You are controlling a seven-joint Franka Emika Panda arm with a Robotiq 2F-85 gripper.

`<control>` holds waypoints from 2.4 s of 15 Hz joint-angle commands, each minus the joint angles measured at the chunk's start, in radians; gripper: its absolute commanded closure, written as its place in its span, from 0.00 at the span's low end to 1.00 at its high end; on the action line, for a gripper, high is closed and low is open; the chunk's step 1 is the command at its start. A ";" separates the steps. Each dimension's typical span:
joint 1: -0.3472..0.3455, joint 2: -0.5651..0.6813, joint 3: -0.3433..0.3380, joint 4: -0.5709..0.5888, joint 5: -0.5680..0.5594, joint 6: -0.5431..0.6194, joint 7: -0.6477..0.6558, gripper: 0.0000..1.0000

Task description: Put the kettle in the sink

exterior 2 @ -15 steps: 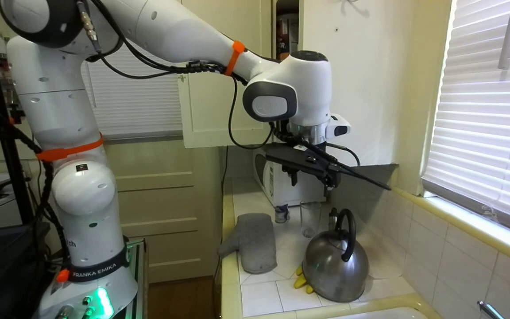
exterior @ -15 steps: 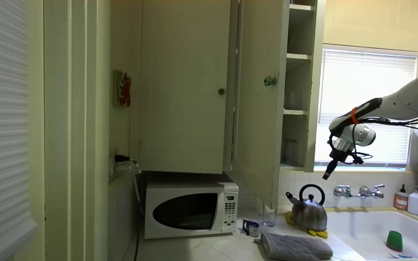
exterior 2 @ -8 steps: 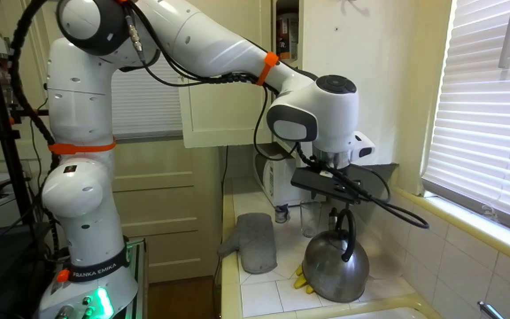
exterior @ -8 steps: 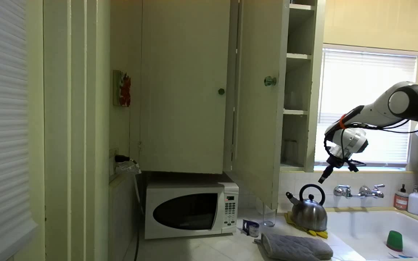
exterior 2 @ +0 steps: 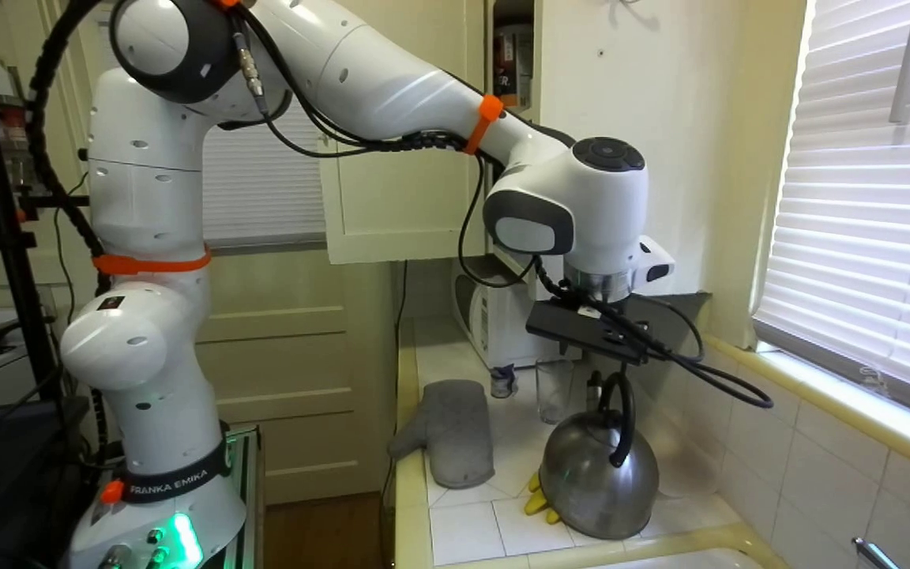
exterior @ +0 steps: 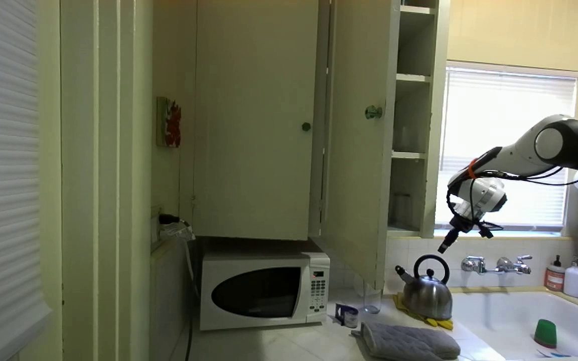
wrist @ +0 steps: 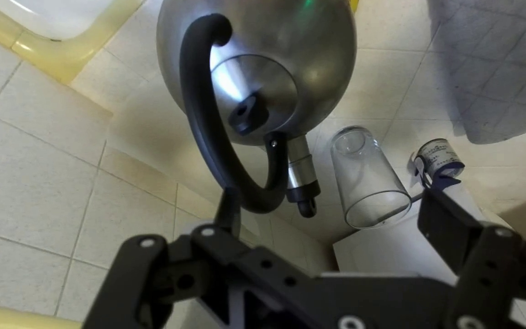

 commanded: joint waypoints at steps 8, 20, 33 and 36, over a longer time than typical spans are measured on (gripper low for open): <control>-0.223 0.179 0.132 0.199 0.106 -0.180 -0.357 0.00; -0.278 0.273 0.182 0.247 0.108 -0.160 -0.482 0.50; -0.287 0.278 0.188 0.265 0.077 -0.189 -0.509 0.95; -0.290 0.260 0.190 0.269 0.095 -0.216 -0.470 0.95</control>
